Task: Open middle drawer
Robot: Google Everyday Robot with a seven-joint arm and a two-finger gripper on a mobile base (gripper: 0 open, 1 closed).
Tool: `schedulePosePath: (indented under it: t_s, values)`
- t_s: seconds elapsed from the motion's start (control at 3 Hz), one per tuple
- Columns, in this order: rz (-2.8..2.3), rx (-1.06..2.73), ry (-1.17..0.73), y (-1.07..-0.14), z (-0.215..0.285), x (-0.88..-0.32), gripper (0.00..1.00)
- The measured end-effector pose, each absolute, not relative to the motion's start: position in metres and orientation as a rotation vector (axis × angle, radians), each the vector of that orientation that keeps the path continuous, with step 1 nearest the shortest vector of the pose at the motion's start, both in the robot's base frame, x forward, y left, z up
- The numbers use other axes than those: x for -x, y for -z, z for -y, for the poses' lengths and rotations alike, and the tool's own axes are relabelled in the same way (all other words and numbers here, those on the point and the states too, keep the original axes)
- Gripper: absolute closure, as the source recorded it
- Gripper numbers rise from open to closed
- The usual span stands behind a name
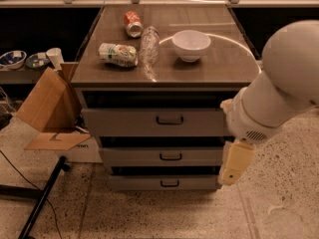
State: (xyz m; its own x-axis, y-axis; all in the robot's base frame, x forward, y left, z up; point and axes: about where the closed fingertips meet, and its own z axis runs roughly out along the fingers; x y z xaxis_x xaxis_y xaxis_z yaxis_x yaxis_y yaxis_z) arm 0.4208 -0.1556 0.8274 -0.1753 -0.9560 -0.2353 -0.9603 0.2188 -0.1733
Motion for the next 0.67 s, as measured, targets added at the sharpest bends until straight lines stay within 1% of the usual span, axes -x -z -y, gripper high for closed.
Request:
schedulePosePath:
  t_s: [0.33,0.67]
  values:
    - [-2.223,1.765,-0.116,-0.772,0.144,-0.427,0.0]
    - [-2.275,1.671,-0.255,-0.697,0.134,-0.444,0.0]
